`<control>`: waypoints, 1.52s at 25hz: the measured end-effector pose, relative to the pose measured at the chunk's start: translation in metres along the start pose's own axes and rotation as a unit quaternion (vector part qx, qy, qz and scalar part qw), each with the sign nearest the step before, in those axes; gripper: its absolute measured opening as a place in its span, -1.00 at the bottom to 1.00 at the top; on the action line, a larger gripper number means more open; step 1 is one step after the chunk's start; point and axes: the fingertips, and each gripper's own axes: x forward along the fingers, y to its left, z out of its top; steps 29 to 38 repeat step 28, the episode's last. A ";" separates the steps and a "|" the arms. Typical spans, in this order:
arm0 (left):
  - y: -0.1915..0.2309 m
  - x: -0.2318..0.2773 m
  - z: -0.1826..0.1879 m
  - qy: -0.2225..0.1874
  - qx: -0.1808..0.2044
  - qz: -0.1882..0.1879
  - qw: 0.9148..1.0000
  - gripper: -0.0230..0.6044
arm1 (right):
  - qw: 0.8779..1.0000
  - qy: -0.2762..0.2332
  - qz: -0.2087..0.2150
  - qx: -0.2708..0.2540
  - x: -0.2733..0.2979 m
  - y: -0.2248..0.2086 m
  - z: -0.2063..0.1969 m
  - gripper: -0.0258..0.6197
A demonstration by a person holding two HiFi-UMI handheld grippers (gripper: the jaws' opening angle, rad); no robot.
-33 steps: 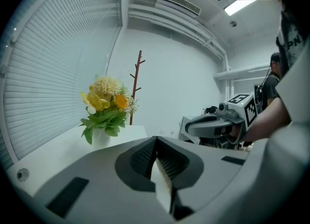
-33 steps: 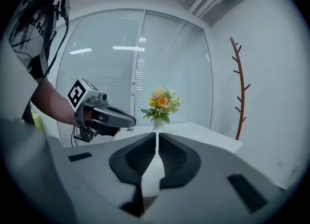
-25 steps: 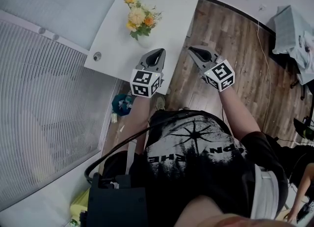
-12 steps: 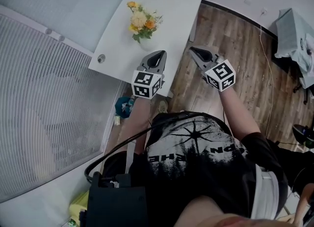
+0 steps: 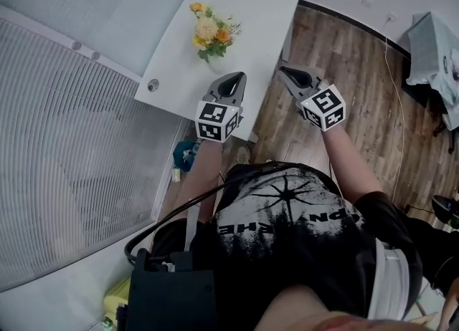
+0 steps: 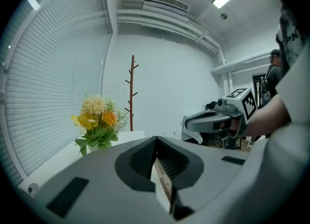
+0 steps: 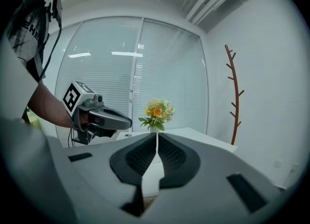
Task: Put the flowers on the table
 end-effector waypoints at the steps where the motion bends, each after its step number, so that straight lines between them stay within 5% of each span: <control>1: 0.000 0.000 0.000 0.000 0.000 0.000 1.000 -0.89 | 1.000 0.001 0.000 -0.001 0.000 0.000 0.000 -0.84; 38: 0.001 0.003 0.002 0.004 0.006 0.005 1.000 -0.89 | 1.000 0.008 -0.001 -0.007 0.005 -0.005 0.000 -0.86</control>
